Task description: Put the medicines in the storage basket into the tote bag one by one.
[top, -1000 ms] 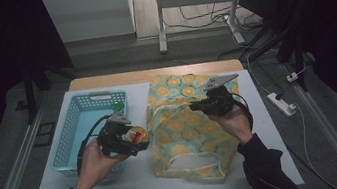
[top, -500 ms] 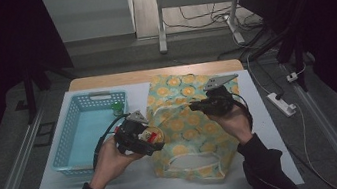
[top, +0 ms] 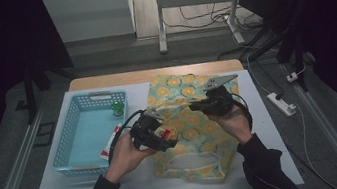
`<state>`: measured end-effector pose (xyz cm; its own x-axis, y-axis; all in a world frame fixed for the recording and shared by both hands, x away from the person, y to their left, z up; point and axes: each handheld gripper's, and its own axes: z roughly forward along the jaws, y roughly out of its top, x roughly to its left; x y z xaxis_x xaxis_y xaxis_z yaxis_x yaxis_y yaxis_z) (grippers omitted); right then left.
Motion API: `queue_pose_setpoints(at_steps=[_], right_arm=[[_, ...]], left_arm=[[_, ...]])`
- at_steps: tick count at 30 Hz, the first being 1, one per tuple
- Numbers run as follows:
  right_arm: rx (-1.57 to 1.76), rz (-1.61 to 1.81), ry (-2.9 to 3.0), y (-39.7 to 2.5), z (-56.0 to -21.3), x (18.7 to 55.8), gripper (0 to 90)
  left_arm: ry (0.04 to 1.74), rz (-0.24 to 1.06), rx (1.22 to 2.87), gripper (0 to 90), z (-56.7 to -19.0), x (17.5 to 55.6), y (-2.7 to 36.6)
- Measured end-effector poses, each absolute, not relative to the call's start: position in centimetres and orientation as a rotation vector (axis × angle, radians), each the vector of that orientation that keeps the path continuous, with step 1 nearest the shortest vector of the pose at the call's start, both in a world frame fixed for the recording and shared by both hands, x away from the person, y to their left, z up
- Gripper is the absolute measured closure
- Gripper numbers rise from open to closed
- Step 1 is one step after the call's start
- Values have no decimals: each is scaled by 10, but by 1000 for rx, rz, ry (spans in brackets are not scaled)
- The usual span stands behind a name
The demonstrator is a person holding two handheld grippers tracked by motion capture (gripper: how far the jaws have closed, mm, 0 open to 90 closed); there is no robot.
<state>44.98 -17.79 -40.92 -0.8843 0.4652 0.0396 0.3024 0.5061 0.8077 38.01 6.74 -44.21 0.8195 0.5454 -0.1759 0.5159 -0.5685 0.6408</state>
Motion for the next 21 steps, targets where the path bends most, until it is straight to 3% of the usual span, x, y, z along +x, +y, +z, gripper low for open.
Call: queue_pose_setpoints(at_steps=[21], right_arm=[[667,1318,2556,-177,-412,451,900]], left_arm=[[720,9,2302,201,-463,409,25]])
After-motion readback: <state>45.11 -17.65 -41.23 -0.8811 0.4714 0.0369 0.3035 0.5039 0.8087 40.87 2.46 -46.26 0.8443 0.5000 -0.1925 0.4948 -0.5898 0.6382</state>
